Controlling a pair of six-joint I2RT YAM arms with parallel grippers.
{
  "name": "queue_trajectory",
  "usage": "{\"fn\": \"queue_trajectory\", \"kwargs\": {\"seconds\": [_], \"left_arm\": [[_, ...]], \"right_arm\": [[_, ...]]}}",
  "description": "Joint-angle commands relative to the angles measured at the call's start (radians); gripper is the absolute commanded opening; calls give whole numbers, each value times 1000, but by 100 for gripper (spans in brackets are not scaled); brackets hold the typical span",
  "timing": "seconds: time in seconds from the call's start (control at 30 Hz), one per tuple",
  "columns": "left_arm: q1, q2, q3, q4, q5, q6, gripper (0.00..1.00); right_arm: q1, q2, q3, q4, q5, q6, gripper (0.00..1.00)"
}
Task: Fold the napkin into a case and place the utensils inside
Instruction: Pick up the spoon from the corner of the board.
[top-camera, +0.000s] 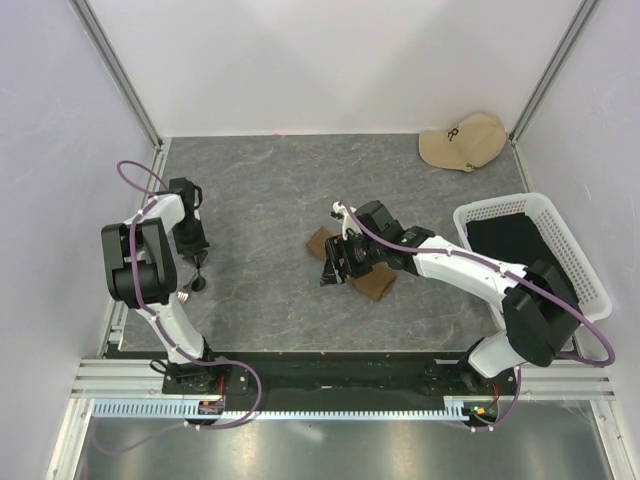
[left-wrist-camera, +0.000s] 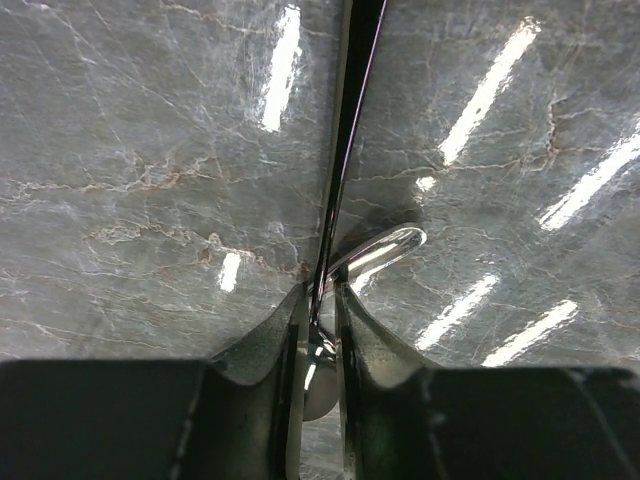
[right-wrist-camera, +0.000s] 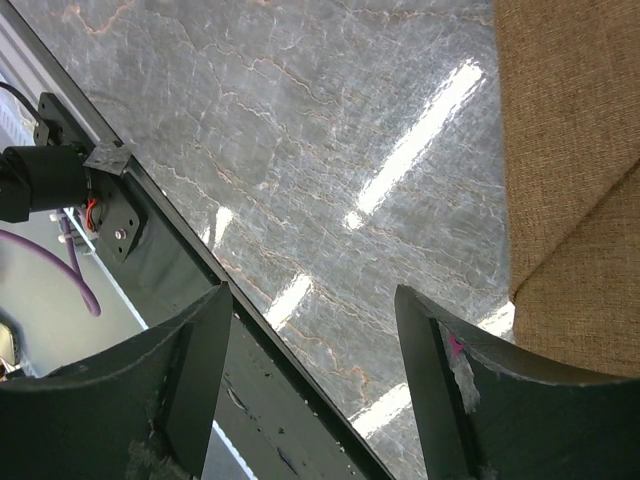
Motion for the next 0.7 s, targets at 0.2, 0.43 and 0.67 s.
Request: {"fn": "queue_trajectory", "kwargs": {"seconds": [0.2,0.43,0.67], "left_arm": [[3,14,3,31,147,-61,7],[2,-172,-42,-8,187,-294,2],[-52,-435,-144,1,261,-552,2]], "right_arm": [[-7,-15,3,8,0,-6,74],[-5,23,5,16,32,16,73],[55,71,41,53,72,71,72]]}}
